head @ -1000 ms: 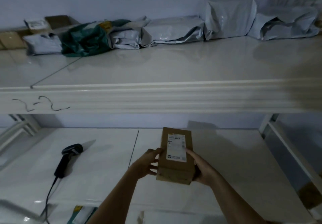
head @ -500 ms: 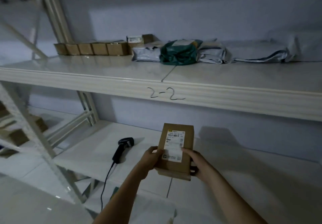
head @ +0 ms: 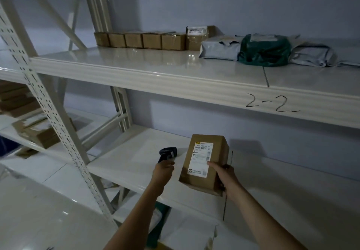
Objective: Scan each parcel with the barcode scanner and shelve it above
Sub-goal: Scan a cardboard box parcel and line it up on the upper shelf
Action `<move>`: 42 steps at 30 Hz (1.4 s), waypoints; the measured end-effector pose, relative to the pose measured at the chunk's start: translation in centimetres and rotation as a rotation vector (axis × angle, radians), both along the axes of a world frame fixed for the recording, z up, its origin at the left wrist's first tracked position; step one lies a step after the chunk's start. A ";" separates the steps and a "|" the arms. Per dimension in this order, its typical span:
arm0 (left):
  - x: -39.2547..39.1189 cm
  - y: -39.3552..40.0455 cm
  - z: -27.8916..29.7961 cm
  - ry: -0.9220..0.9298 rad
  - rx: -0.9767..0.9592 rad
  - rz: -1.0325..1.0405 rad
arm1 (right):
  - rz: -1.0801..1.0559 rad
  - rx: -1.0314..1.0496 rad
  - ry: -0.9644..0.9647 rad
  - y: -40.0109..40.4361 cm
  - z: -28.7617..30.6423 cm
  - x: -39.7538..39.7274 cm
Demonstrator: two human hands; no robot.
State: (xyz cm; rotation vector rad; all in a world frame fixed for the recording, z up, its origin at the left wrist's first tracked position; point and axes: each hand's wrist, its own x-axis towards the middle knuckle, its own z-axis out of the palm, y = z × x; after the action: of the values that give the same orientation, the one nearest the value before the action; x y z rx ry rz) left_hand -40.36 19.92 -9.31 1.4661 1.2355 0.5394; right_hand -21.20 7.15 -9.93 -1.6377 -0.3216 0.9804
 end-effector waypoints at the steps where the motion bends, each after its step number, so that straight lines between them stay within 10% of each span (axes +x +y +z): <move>1: -0.1 1.2 -0.5 0.018 -0.002 0.034 | -0.009 -0.002 -0.013 0.9 -0.2 0.5; 18: 3.9 15.8 -8.1 0.435 -0.196 -0.138 | -0.136 -0.108 0.022 11.5 -6.1 5.7; 42: 0.9 14.5 1.2 -0.141 -0.158 -0.368 | -0.347 -0.216 -0.135 10.6 -3.9 -3.0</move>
State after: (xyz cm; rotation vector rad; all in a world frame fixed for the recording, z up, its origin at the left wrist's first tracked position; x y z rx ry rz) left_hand -39.51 34.41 -8.12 1.4504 0.8515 0.2841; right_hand -24.22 17.72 -13.82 -1.8831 -0.0166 0.6602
